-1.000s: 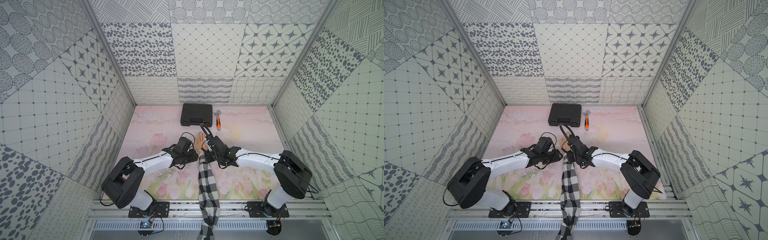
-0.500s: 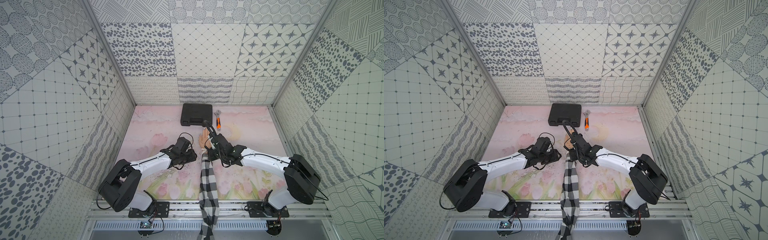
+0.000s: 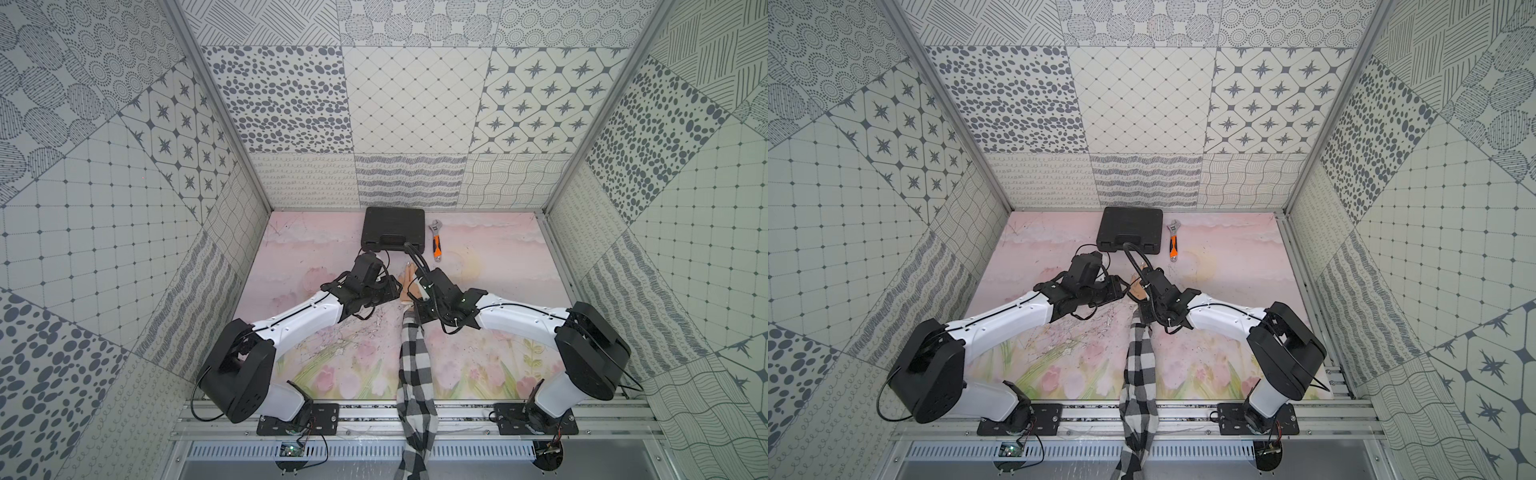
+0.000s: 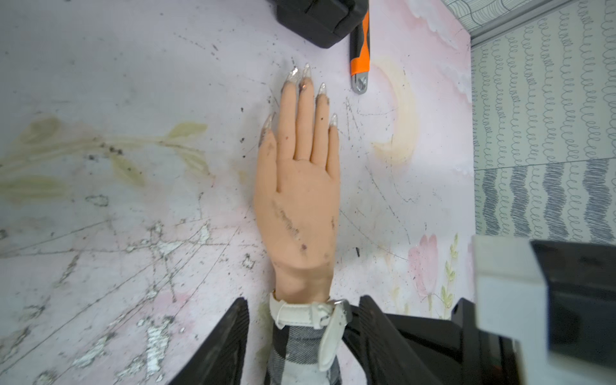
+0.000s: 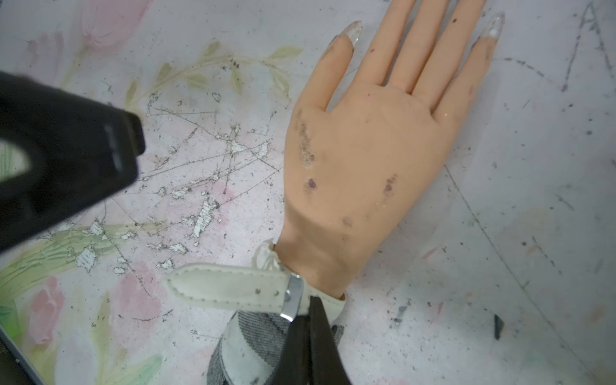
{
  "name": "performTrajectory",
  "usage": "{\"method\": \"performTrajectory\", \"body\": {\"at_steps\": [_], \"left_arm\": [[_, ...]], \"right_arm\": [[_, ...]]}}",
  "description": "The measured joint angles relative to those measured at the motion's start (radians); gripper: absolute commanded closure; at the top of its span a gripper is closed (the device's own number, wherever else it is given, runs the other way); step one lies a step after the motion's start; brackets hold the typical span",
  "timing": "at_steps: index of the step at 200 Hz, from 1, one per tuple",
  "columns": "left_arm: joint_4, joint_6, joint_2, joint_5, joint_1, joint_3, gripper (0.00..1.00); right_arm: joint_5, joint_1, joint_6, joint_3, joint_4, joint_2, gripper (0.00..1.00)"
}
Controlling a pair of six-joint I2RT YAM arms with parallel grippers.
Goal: Take off the watch
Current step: Untie the watch from the hand.
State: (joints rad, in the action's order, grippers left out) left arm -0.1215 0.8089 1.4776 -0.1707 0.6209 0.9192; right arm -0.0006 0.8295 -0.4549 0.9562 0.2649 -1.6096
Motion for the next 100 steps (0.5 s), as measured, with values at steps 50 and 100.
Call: {"method": "performTrajectory", "body": {"at_steps": [50, 100], "left_arm": [[0.007, 0.014, 0.143, -0.048, 0.001, 0.08, 0.47], [0.01, 0.021, 0.216, -0.069, 0.024, 0.122, 0.47]], "right_arm": [[-0.008, 0.0, -0.002, 0.0, -0.008, 0.0, 1.0], [-0.014, -0.001, -0.006, -0.001, -0.022, 0.0, 1.0]]}}
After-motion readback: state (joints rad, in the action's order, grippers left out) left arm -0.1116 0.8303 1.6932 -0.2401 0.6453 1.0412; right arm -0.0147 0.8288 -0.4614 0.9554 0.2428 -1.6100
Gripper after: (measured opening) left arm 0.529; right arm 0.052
